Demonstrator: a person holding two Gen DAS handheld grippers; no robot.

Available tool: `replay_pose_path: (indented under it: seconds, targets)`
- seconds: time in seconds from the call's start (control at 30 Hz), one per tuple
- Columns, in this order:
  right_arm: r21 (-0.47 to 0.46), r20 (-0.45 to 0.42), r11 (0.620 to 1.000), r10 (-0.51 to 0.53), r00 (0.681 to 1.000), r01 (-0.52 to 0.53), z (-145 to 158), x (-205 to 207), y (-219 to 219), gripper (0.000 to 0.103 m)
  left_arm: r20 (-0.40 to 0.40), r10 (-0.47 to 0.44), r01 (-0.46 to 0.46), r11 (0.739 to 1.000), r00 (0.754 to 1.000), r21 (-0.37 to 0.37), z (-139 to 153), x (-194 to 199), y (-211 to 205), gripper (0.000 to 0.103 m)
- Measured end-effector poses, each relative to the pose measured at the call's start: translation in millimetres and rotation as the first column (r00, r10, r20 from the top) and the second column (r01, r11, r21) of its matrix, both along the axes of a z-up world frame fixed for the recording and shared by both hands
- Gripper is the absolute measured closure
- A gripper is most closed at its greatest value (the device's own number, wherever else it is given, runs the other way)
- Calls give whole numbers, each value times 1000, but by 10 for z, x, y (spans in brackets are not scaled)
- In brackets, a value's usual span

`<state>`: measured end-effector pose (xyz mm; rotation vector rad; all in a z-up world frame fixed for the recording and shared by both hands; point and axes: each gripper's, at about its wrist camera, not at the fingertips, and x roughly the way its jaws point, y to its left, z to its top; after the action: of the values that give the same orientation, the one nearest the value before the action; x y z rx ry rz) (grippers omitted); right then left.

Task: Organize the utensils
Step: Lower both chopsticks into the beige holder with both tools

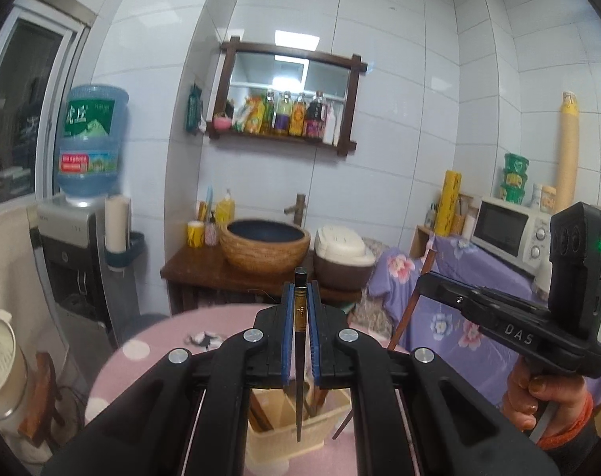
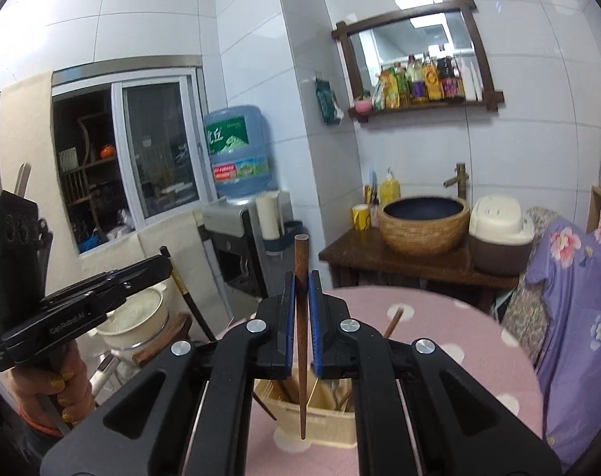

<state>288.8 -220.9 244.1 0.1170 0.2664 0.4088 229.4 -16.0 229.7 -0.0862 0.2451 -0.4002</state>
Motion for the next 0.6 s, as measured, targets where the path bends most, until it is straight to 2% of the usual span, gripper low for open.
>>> replay_pose_path:
  seconds: [0.13, 0.23, 0.33, 0.5, 0.6]
  targets:
    - [-13, 39, 999, -49, 998, 50, 92, 146, 48, 95, 47, 58, -58, 998, 997, 2, 133, 125, -33, 95]
    - [-25, 32, 997, -67, 997, 68, -15, 256, 85, 95, 51, 93, -94, 995, 994, 18, 56, 260, -78, 95]
    - [-57, 17, 995, -86, 996, 87, -213, 344, 142, 95, 30, 117, -118, 993, 993, 30, -151, 388, -108, 95]
    - [-91, -12, 991, -98, 995, 96, -547, 399, 212, 95, -51, 140, -139, 990, 989, 7, -593, 552, -82, 95]
    - [-99, -45, 991, -96, 994, 91, -727, 443, 210, 95, -93, 137, -136, 990, 986, 19, -802, 618, -110, 95]
